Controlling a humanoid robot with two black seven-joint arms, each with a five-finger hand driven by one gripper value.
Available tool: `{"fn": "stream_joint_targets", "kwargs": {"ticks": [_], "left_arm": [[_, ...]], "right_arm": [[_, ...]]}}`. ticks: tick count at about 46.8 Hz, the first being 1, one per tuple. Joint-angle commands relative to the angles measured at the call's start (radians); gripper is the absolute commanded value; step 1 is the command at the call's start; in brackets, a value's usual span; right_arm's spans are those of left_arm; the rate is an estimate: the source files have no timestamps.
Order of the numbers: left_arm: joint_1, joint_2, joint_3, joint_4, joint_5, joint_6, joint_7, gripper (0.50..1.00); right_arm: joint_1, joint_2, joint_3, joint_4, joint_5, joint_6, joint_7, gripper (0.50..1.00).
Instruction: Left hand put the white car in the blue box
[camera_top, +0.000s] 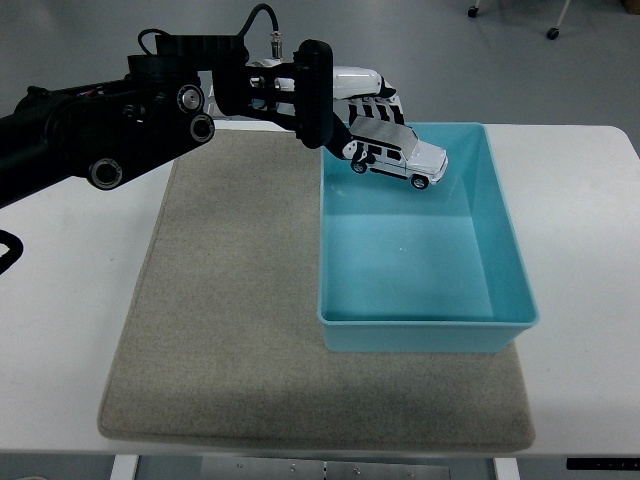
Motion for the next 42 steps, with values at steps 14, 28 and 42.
{"fn": "stream_joint_targets", "kwargs": {"ticks": [14, 28, 42], "left_arm": [[0.061, -0.060, 0.000, 0.021, 0.000, 0.018, 0.004, 0.500], [0.091, -0.072, -0.001, 0.023, -0.001, 0.039, 0.002, 0.863], [0.104, -0.072, -0.021, 0.034, -0.035, 0.044, -0.001, 0.996]], "right_arm": [[0.001, 0.000, 0.000, -0.001, 0.000, 0.000, 0.000, 0.936], [0.000, 0.000, 0.000, 0.000, 0.000, 0.000, 0.000, 0.936], [0.000, 0.000, 0.000, 0.000, 0.000, 0.000, 0.000, 0.936]]}}
